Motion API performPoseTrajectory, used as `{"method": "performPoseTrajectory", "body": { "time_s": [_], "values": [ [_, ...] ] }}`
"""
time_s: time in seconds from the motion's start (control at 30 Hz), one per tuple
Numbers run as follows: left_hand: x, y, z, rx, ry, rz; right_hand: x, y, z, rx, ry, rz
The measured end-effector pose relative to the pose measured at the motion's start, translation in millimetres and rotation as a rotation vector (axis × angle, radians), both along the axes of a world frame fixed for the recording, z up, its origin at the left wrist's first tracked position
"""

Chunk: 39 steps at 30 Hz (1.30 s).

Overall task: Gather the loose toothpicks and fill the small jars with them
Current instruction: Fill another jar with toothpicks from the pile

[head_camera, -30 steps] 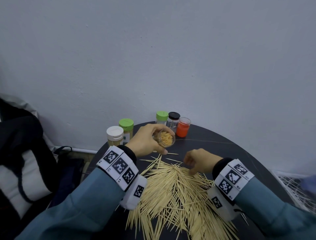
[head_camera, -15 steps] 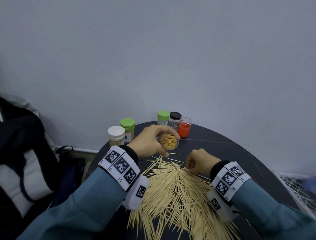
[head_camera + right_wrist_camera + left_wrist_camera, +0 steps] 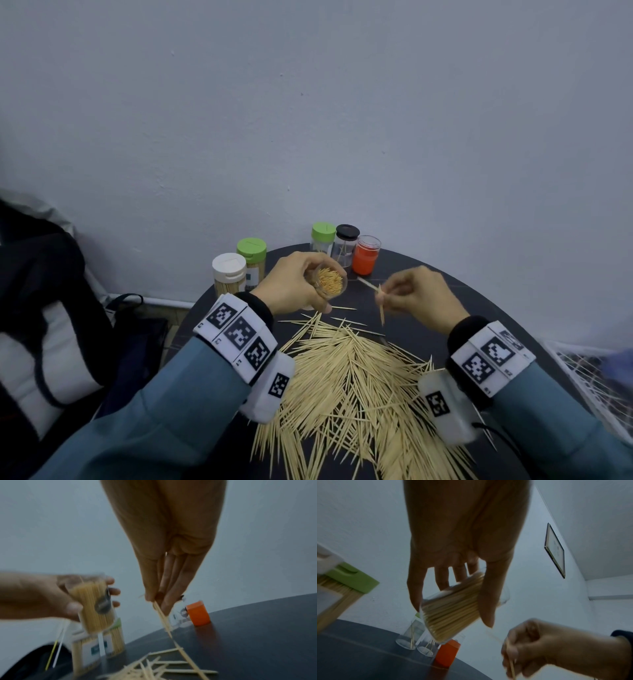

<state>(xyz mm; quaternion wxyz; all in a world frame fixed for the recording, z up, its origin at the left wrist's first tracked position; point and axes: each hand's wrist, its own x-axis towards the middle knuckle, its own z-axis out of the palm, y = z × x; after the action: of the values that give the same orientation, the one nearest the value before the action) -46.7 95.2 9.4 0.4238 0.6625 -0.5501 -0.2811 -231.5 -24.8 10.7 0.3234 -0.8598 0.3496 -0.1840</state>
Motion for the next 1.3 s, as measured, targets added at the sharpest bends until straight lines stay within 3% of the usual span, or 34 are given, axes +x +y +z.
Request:
{"method": "performPoseTrajectory", "body": {
  "time_s": [0.17,0.3,0.63,0.87,1.17,1.3],
  "values": [
    [0,-2,-6,0.101,0.006,0.020,9,16,28,0.093,-0.464,0.016],
    [-4,-2,-10,0.139,0.021,-0.014,23,32,38,0.105,-0.620,0.045],
    [-6,0,-6,0.123,0.075,-0.047,40,42,0,-0.336,-0.178,0.050],
    [-8,-3,-10,0.121,0.029,-0.067,40,46,1,-0.433,-0.081,-0.052],
    [-9,-3,-9,0.148,0.040,-0.086,36,46,7,-0.482,-0.033,-0.060],
    [-9,-3,-9,0.158,0.046,-0.083,35,44,8,-0.442,-0.093,-0.051]
  ]
}}
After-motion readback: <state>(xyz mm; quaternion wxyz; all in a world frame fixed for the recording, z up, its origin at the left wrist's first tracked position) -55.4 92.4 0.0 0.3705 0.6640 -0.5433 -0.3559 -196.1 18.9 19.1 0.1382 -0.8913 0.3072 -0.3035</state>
